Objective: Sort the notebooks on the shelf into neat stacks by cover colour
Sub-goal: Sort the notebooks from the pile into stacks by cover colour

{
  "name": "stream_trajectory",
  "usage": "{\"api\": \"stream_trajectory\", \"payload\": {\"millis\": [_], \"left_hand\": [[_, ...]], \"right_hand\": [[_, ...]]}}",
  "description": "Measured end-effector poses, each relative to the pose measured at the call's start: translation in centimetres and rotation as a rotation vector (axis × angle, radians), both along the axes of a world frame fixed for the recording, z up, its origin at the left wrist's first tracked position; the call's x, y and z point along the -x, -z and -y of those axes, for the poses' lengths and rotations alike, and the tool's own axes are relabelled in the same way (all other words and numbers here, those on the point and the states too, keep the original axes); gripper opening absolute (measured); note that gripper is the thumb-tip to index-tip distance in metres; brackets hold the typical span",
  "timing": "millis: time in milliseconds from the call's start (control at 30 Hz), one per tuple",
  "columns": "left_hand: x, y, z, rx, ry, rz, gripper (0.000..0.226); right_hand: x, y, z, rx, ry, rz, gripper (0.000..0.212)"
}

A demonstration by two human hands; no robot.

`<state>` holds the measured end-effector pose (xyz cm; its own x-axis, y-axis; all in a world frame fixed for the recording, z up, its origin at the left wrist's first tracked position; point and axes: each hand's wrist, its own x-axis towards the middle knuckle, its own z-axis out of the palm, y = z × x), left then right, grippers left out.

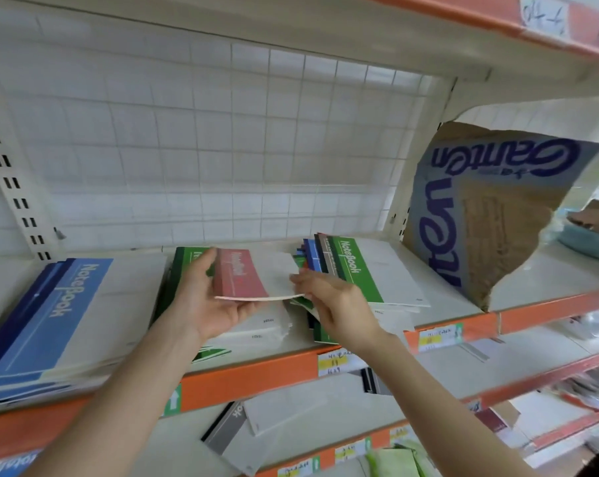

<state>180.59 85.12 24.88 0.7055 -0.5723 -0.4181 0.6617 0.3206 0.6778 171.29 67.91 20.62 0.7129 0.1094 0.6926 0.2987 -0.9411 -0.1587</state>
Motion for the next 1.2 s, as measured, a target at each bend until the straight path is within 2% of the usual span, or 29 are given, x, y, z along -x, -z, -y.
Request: {"api": "stream_trajectory", "payload": {"millis": [67, 133, 200, 300, 400, 533, 667, 767, 833, 900, 1067, 1200], "left_hand": [[0.5, 0.0, 0.1, -0.056, -0.046, 0.013, 0.010], [0.9, 0.0, 0.1, -0.117, -0.037, 0.081, 0.014], [1.0, 0.0, -0.1, -0.151, -0.025, 0.156, 0.017], [1.3, -0.2, -0.4, -0.149, -0.019, 0.184, 0.019], [1.6, 0.1, -0.5, -0.140, -0.024, 0.184, 0.019], [1.9, 0.6, -0.7, -0.130, -0.037, 0.183, 0.024], [2.1, 0.6, -0.6, -0.104, -0.077, 0.172, 0.026], [2.2, 0.6, -0.5, -0.080, -0.082, 0.179, 0.025], [2.2, 0.6, -0.2, -0.062, -0.074, 0.186, 0.028], [2.4, 0.7, 0.4, -0.058, -0.078, 0.185, 0.032], [3.1, 0.6, 1.8, 0.022, -0.115, 0.089, 0.032], [3.4, 0.3, 1.6, 0.059, -0.059, 0.106, 0.027]], "right_hand": [[0.8, 0.1, 0.3, -0.041, -0.127, -0.136, 0.032], [1.5, -0.4, 1.4, -0.168, -0.128, -0.270, 0.031], [1.7, -1.3, 2.8, -0.275, 0.051, -0.307, 0.029], [1.3, -1.9, 5.6, -0.251, 0.439, -0.496, 0.041], [0.6, -1.1, 7.0, -0.137, 0.545, -0.748, 0.050], [0.6, -1.2, 6.7, -0.013, 0.597, -0.756, 0.038], [0.8, -1.2, 5.9, 0.128, 0.636, -0.620, 0.029], [1.1, -0.9, 5.9, 0.045, 0.715, -0.459, 0.029], [1.4, -1.2, 5.4, -0.119, 0.675, -0.354, 0.029], [1.7, -1.8, 3.9, -0.209, 0.540, -0.283, 0.030], [2.4, -2.8, -1.9, -0.266, 0.051, -0.226, 0.042], [2.7, -2.9, -4.1, -0.265, -0.182, -0.306, 0.048]]}}
